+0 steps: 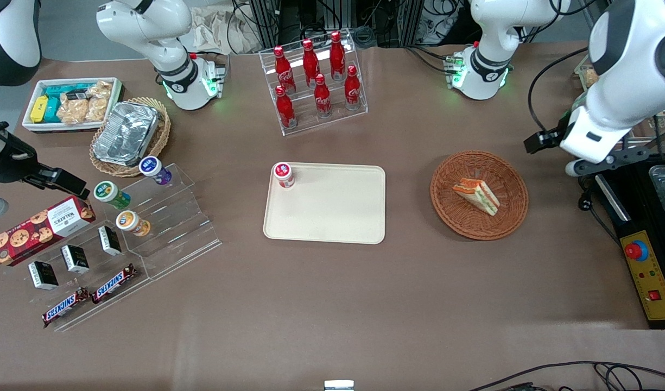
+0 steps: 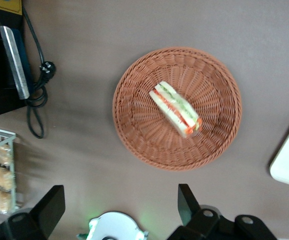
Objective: Place sandwich from basket to tray
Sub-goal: 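Move the left gripper over the sandwich in the wicker basket and lower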
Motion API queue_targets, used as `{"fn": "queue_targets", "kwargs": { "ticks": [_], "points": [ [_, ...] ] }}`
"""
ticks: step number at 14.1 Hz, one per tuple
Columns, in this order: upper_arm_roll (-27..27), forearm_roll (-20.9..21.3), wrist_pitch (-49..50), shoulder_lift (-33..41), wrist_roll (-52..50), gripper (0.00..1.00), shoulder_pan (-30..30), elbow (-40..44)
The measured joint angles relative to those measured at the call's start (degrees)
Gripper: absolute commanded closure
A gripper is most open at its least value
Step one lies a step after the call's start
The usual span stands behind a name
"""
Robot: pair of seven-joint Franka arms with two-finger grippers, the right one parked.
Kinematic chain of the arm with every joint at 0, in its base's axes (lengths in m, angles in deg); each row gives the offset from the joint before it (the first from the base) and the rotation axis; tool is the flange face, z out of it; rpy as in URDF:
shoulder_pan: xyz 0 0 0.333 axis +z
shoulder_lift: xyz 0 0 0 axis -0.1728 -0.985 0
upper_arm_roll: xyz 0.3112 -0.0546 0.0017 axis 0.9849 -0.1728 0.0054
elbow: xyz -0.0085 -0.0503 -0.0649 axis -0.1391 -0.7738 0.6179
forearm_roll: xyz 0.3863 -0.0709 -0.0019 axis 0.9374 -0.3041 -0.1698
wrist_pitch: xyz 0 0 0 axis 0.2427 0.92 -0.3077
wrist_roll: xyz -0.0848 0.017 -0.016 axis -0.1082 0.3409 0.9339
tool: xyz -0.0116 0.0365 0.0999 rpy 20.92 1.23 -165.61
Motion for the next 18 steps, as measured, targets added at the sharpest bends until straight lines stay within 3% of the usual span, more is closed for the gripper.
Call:
{"fn": "queue_targets", "kwargs": {
  "ticks": [3, 9, 13, 18],
  "points": [
    [-0.18, -0.59, -8.38, -0.5, -5.37, 0.01, -0.49, -7.51],
    [0.23, -8.55, -22.17, -2.56, -10.94, 0.01, -0.26, -15.48],
    [0.12, -9.13, -34.49, -3.58, -17.69, 0.01, -0.37, -21.79],
    [-0.64, -9.17, -40.4, -8.41, -25.08, 0.01, -1.27, -23.14]
  ]
}}
